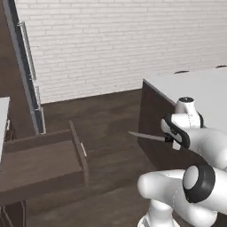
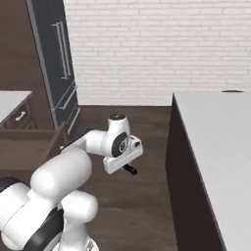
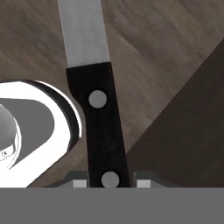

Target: Pick up the knife from the drawer and place it on the cutting board. Then place the meat from the plate to the cutting board.

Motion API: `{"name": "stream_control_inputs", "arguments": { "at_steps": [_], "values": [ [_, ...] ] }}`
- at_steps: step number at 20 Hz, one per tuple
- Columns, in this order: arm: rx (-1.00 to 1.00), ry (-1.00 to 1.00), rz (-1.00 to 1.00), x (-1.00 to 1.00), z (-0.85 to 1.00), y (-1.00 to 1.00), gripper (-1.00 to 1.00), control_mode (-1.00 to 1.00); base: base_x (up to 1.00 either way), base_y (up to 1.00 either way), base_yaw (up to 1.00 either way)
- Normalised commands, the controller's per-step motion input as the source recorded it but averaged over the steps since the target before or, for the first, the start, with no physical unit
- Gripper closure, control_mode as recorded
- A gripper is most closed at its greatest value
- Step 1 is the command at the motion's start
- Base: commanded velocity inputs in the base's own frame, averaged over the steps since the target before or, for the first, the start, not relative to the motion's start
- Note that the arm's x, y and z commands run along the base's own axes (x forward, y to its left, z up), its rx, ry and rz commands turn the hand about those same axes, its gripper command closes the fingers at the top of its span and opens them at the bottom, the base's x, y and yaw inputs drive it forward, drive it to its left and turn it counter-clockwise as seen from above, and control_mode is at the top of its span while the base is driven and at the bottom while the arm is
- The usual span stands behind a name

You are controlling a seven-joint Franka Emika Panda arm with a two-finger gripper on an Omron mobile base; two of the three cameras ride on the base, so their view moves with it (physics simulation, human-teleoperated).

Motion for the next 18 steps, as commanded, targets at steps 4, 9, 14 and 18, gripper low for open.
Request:
{"name": "stream_control_inputs", "arguments": {
  "at_steps": [4, 9, 14, 18],
  "values": [
    [0.0, 0.0, 0.0, 0.0, 0.0, 0.0, 1.0, 1.0, -0.14, 0.0, -0.89],
    [0.0, 0.0, 0.0, 0.0, 0.0, 0.0, 1.0, 1.0, -0.36, 0.0, -0.82],
    [0.0, 0.0, 0.0, 0.0, 0.0, 0.0, 1.0, 1.0, -0.3, -0.39, -0.72],
    [0.0, 0.0, 0.0, 0.0, 0.0, 0.0, 1.0, 1.0, 0.0, -1.0, -0.53]
  ]
}}
